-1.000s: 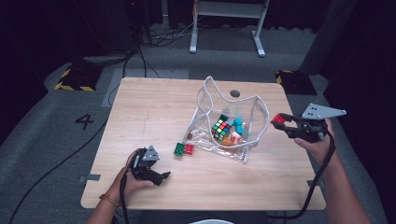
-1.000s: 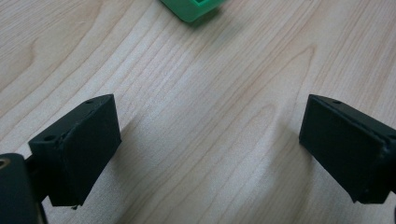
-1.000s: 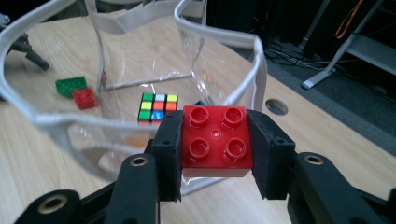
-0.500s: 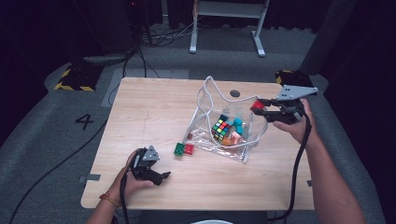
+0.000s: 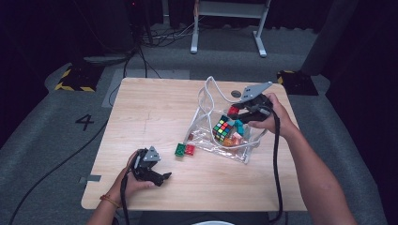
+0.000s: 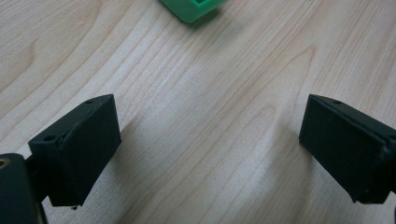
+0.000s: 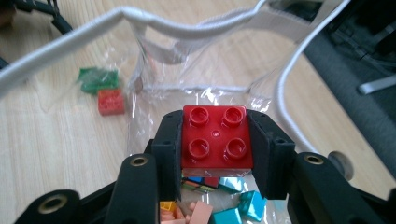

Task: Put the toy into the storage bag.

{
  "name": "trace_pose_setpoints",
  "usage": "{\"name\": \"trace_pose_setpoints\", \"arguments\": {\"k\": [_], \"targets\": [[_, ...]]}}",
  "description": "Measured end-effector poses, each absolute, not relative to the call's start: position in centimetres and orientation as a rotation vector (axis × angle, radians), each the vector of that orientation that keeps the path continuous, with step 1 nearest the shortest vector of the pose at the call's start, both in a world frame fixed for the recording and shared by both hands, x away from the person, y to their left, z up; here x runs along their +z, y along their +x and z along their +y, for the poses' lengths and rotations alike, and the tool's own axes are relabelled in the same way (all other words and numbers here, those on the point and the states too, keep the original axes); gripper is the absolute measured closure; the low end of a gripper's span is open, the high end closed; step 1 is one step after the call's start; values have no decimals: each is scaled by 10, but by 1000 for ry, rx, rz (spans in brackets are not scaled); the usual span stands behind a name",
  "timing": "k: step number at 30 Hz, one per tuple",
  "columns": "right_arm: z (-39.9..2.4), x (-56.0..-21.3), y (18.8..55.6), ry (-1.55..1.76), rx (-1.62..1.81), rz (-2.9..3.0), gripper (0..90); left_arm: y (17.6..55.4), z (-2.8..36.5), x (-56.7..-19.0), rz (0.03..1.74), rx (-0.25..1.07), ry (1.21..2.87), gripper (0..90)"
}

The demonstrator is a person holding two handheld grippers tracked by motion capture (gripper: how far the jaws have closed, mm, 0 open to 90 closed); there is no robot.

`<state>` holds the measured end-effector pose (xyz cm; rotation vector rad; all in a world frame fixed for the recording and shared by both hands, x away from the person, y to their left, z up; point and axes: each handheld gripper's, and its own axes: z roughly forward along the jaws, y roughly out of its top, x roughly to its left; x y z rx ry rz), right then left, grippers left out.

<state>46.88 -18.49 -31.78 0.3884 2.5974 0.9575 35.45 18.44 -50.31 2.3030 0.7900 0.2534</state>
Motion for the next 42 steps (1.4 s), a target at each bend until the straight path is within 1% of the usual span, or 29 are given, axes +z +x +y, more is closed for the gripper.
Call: {"name": "trace_pose_setpoints", "arguments": {"k": [6,11,13,18,23,36,37,39,41,42], "targets": [[-169,-330,483,363,803,2672,592,355,184,-503,794,248,2300,54],[-163,-336,488,398,720,2720,592,355,184,-503,795,249,2300,54],[-159,-340,492,437,620,2756,591,355,184,-503,795,250,2300,54],[-158,-342,495,435,521,2812,592,355,184,-503,794,247,2300,54],[-167,-340,494,494,447,2820,592,355,184,-503,794,250,2300,54],[-206,-335,488,605,567,2769,586,355,184,-503,793,247,2300,54],[-207,-335,487,614,572,2763,576,355,184,-503,789,251,2300,53],[-209,-335,486,619,614,2741,502,355,184,-503,791,252,2299,53],[-212,-335,484,626,670,2719,492,355,184,-503,791,252,2300,54],[-215,-333,481,625,710,2701,472,355,184,-503,791,252,2299,54]]}}
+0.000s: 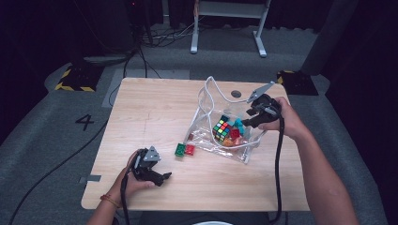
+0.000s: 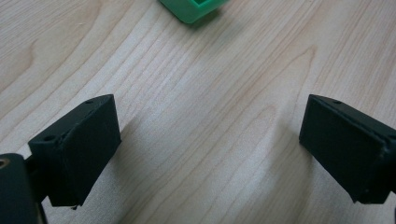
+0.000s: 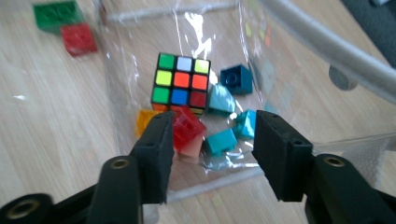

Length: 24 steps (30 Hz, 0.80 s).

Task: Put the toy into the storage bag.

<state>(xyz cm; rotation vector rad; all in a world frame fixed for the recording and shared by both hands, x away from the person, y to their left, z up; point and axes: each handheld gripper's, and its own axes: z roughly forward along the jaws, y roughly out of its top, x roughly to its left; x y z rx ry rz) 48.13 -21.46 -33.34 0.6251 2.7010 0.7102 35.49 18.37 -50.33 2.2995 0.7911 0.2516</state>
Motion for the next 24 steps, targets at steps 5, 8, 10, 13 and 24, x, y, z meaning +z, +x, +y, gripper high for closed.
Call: {"name": "trace_pose_setpoints", "arguments": {"k": [5,8,10,13,24], "targets": [[-227,-325,467,647,878,2608,386,355,184,-503,792,251,2299,54],[-236,-323,456,642,976,2546,335,355,184,-503,791,252,2299,53],[-242,-322,449,650,1014,2502,323,355,184,-503,790,251,2301,54],[-250,-320,438,679,1084,2441,305,355,184,-503,790,250,2300,54],[-280,-318,396,670,1240,2301,293,355,183,-503,795,252,2297,54]]}}
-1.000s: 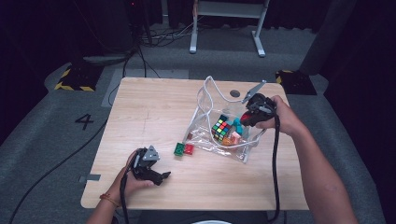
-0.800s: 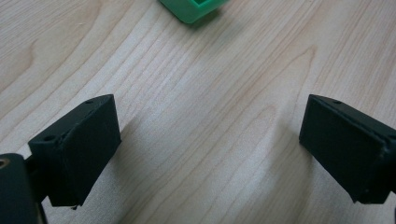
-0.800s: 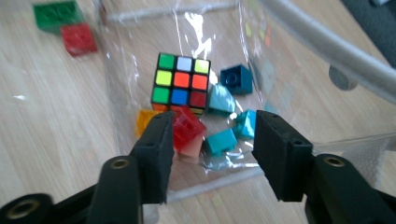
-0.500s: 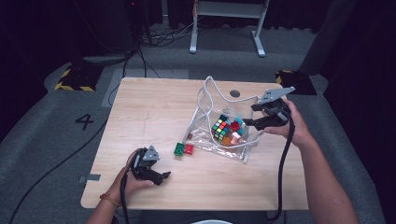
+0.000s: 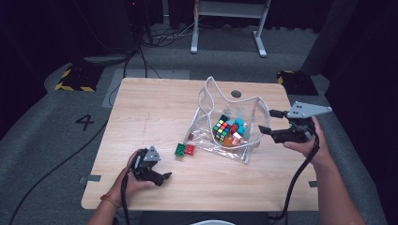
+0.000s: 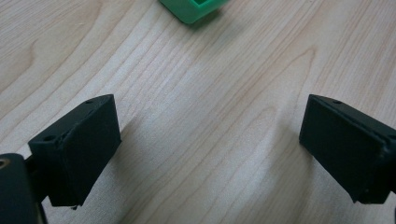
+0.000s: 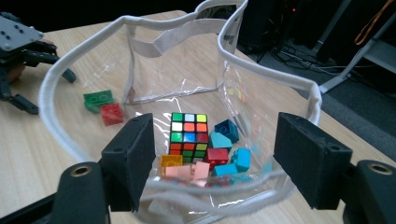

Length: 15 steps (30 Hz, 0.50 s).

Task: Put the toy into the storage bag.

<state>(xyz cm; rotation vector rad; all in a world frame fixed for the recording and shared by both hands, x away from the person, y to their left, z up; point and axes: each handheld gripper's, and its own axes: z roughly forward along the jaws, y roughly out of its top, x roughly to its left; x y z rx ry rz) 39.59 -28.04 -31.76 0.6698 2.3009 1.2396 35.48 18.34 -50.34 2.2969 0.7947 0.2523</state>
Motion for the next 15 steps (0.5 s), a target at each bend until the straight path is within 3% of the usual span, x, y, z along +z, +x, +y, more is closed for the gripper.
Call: {"name": "trace_pose_setpoints", "arguments": {"k": [15], "targets": [[-303,-378,344,662,1308,2302,314,355,184,-503,793,253,2299,54]]}}
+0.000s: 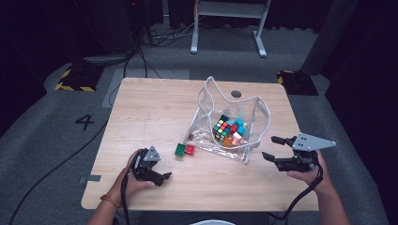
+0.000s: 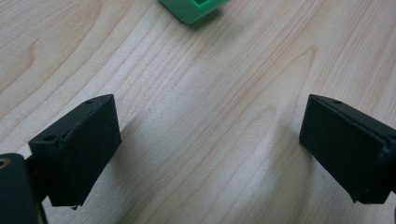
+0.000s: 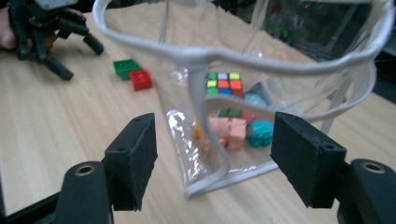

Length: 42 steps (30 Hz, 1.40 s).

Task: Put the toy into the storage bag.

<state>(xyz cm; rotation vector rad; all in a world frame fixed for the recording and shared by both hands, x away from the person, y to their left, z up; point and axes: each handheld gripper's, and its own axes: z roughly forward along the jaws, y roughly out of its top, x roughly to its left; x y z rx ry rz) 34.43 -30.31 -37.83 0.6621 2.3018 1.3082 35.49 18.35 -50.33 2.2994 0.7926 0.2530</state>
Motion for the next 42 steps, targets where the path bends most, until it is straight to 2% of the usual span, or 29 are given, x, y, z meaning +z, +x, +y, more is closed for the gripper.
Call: {"name": "trace_pose_setpoints", "arguments": {"k": [9,16,27,37,42], "targets": [[-303,-401,329,673,1313,2344,321,355,183,-503,793,254,2299,54],[-286,-428,324,629,1321,2416,325,355,184,-503,793,255,2299,55],[-199,-473,343,527,1332,2610,312,355,184,-503,793,254,2299,55],[-111,-481,368,295,1247,2609,294,355,184,-503,792,252,2299,55],[-87,-487,383,312,1182,2580,290,355,183,-503,792,250,2299,56]]}}
